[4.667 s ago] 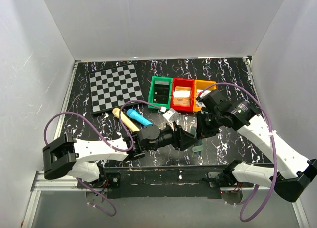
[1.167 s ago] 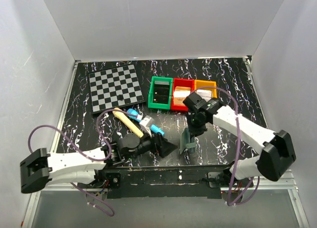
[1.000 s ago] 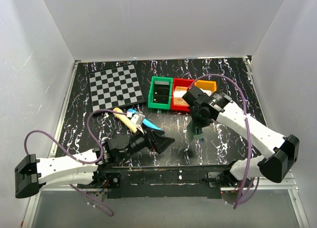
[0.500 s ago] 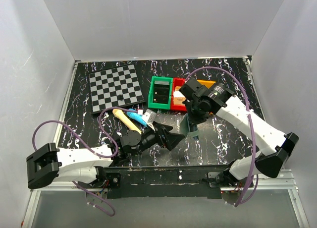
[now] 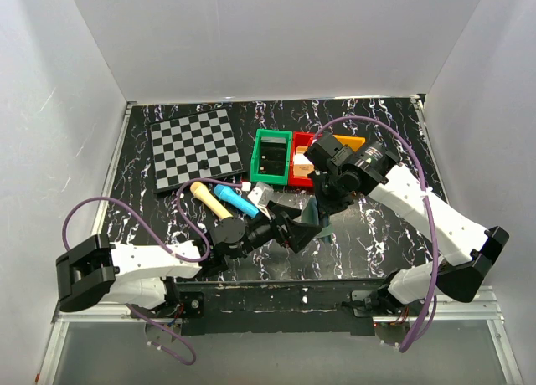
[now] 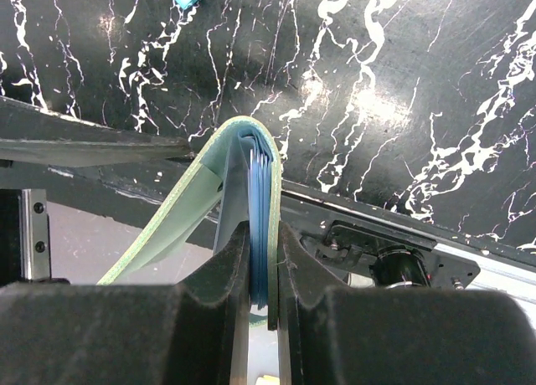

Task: Take the credit cards out of the card holder
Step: Open the card holder at the center of the board.

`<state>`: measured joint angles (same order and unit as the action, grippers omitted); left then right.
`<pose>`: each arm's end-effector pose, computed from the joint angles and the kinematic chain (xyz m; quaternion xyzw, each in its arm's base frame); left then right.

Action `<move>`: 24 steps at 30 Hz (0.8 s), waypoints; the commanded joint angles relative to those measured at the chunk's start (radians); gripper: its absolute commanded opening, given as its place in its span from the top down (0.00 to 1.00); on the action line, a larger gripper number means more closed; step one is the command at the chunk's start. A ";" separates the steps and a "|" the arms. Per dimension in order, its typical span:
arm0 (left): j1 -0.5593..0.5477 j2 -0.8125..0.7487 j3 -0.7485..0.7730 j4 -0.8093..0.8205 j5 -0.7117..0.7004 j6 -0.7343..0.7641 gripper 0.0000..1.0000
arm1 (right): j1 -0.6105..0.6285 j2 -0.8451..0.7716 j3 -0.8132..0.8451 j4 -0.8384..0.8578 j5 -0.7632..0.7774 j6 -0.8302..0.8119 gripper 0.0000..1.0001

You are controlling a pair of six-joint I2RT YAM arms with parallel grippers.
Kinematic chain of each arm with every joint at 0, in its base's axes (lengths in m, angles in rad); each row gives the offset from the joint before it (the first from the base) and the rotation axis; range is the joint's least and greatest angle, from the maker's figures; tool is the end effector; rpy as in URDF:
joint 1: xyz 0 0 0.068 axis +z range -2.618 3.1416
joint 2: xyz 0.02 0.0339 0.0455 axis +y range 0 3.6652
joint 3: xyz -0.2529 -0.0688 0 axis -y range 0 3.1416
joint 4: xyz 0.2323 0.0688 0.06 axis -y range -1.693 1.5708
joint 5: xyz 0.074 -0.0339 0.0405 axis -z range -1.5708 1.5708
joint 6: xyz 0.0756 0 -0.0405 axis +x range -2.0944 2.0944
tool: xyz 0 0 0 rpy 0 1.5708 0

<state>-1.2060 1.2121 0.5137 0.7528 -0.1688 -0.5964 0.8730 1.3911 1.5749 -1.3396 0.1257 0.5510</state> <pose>0.1175 -0.2720 0.2550 0.1472 0.6720 -0.5313 0.4945 0.1694 0.1872 0.3274 -0.1438 0.9661 0.0878 0.1958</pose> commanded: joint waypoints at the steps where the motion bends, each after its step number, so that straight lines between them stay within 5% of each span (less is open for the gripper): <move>1: 0.000 0.009 0.040 -0.004 0.009 0.029 0.02 | 0.007 -0.004 0.031 -0.145 -0.017 0.018 0.99; 12: -0.003 0.069 0.086 -0.101 -0.037 0.043 0.18 | 0.023 -0.046 0.027 -0.110 -0.072 0.040 0.99; 24: -0.003 0.014 0.045 -0.162 -0.100 0.046 0.56 | 0.027 -0.092 -0.004 -0.075 -0.115 0.038 0.99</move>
<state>-1.2160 1.2633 0.5888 0.6491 -0.1928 -0.5716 0.8879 1.3579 1.5742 -1.3315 0.0780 0.5777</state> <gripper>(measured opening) 0.647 0.184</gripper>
